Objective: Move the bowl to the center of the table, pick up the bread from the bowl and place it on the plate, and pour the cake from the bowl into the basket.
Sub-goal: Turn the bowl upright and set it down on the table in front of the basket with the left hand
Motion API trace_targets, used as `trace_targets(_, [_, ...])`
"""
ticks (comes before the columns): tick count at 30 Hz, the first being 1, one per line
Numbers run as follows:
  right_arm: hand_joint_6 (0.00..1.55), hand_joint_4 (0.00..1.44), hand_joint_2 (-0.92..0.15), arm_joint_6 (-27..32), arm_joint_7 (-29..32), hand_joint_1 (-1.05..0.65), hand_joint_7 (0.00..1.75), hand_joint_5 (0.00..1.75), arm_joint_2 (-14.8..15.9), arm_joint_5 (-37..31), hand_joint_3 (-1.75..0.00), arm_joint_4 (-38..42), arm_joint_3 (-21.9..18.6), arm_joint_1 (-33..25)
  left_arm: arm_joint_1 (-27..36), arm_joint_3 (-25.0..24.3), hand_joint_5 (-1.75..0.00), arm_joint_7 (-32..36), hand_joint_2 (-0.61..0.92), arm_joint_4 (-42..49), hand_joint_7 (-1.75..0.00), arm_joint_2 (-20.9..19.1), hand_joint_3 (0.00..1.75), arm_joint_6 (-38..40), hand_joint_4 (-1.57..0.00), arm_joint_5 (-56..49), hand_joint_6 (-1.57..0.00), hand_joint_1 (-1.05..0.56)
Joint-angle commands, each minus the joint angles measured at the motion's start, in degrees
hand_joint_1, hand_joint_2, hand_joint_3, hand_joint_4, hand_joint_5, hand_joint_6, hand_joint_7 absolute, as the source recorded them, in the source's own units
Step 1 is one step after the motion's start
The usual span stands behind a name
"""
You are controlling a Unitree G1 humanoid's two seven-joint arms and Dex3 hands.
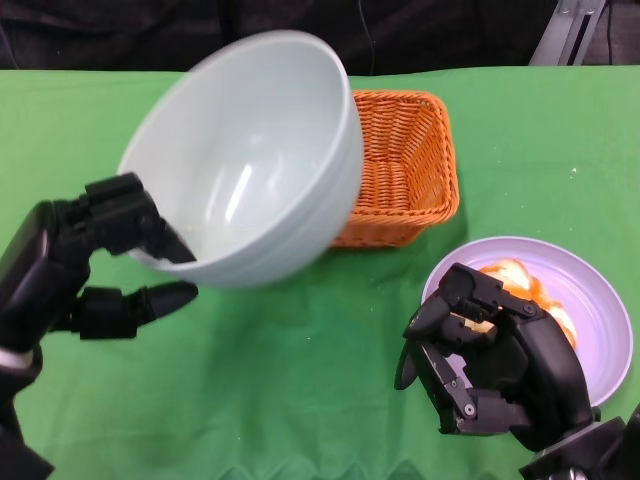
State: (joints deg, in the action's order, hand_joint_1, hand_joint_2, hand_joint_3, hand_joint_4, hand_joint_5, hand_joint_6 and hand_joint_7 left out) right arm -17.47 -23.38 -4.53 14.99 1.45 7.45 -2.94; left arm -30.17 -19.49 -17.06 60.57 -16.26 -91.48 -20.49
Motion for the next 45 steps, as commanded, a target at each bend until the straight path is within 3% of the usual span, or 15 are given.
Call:
trace_targets(1, [0.65, 0.78, -0.47, 0.04, 0.06, -0.12, 1.35, 1.57, 0.17, 0.98, -1.14, -0.34, -0.68, 0.32, 1.73, -2.35, -1.62, 4.38, 0.92, -3.19, -1.42, -1.36, 0.53, -1.02, -0.67, -4.86, -0.60, -0.13])
trace_targets(13, [0.67, 0.79, -0.45, 1.16, 1.19, -0.13, 1.32, 1.57, 0.01, 1.36, -1.15, -2.31, -0.35, -0.41, 5.99, -0.94, -1.56, 20.32, 0.92, -8.06, -1.35, -3.33, 0.46, -1.02, -0.66, -21.59, -0.64, -0.11])
trace_targets(19, [0.66, 0.78, -0.45, 2.47, 1.23, -0.13, 1.33, 1.57, 0.06, 2.03, -1.15, -3.32, -0.55, -0.58, 7.91, 0.64, -1.69, 29.94, 0.78, -10.27, -1.56, -4.97, 0.68, -1.02, -0.60, -32.32, -0.54, -0.09])
trace_targets(22, [0.66, 0.79, -0.46, 3.13, 1.36, -0.14, 1.33, 1.56, -0.02, 2.53, -1.11, -3.79, -0.62, -0.72, 8.64, 3.30, -1.74, 37.56, 0.81, -11.75, -1.59, -6.67, 0.66, 0.87, -0.57, -38.90, -0.54, -0.11])
trace_targets(26, [0.66, 0.78, -0.47, 3.53, 1.38, -0.13, 1.33, 1.57, 0.12, 2.80, -1.10, -4.32, -0.52, -0.85, 8.83, 12.05, -1.75, 53.77, 0.85, -13.43, -1.66, -10.37, 0.56, 6.63, -0.57, -48.79, -0.51, -0.09])
trace_targets(34, [0.65, 0.77, -0.48, 4.59, 1.51, -0.15, 1.34, 1.56, 0.44, 3.11, -1.08, -5.52, -0.58, -1.35, 4.51, 36.98, -1.75, 86.79, 0.86, -11.04, -1.75, -17.57, 0.42, 21.55, -0.54, -63.75, -0.46, -0.07])
trace_targets(40, [0.64, 0.77, -0.53, 4.82, 1.26, -0.16, 1.34, 1.57, 0.68, 3.24, -0.99, -5.70, -0.79, -1.43, -0.77, 52.77, -1.75, 100.91, 0.90, -4.21, -1.75, -18.97, 0.41, 29.87, -0.57, -67.08, -0.45, -0.07])
trace_targets(45, [0.65, 0.77, -0.53, 5.33, 1.57, -0.14, 1.34, 1.57, 0.52, 3.27, -0.99, -6.20, -0.78, -1.59, -3.71, 61.52, -1.75, 105.40, 0.92, 0.04, -1.75, -18.65, 0.41, 33.96, -0.55, -66.16, -0.44, -0.10])
